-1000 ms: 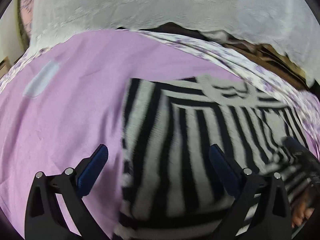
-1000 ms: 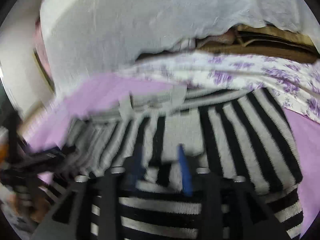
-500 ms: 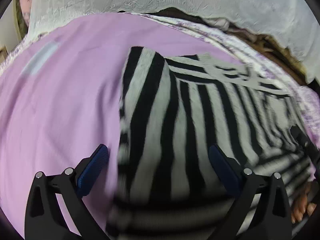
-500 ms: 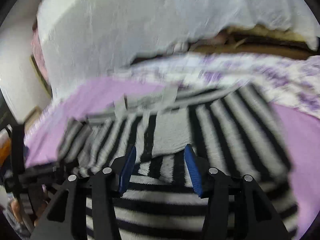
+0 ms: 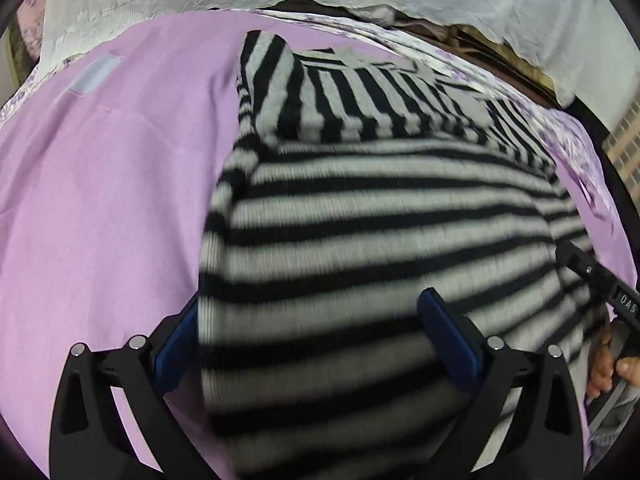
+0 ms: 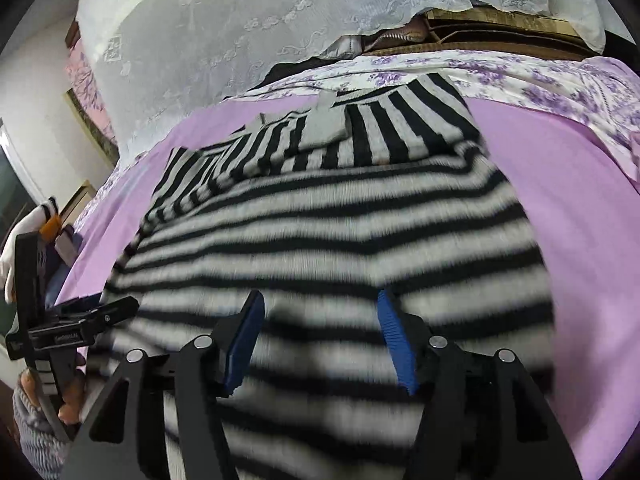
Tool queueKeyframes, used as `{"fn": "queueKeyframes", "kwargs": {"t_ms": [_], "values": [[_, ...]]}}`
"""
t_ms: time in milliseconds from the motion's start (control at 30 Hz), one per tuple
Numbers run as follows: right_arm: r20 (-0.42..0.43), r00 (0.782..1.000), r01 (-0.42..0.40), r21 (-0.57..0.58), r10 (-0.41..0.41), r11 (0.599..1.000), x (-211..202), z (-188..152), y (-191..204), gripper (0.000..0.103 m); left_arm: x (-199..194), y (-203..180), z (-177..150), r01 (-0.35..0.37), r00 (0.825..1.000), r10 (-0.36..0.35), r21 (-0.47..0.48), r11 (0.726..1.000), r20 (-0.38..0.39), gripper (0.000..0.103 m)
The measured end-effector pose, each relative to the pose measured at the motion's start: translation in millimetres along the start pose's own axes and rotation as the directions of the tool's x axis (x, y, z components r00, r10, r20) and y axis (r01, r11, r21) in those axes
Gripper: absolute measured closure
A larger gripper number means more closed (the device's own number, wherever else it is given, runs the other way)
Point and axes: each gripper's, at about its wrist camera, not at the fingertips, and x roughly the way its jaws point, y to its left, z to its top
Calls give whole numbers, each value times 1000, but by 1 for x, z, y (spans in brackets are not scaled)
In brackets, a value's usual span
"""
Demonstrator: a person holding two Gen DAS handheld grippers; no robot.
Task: Fold small clothes
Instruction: 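Grasp the grey ribbed hem of the sweater with the right tool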
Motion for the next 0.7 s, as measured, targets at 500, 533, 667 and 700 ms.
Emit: {"fn": "queueKeyframes", "kwargs": {"t_ms": [500,533,667,700], "values": [[137,989,-79,230,48,970,-93,-56,-71,46,-42,24,-50,220,975,-220,-27,975,-4,5],[130,990,-78,234,48,969,-92,-55,-73,48,-41,25,-49,235,972,-236,-33,971,-9,5],[93,995,-53,233,32,971,-86,-53,-74,49,-42,28,-47,289,957,-290,-53,956,-8,5],[82,996,-48,231,30,972,-83,-54,-73,49,-42,30,-47,309,951,-310,-60,949,-7,5]]}}
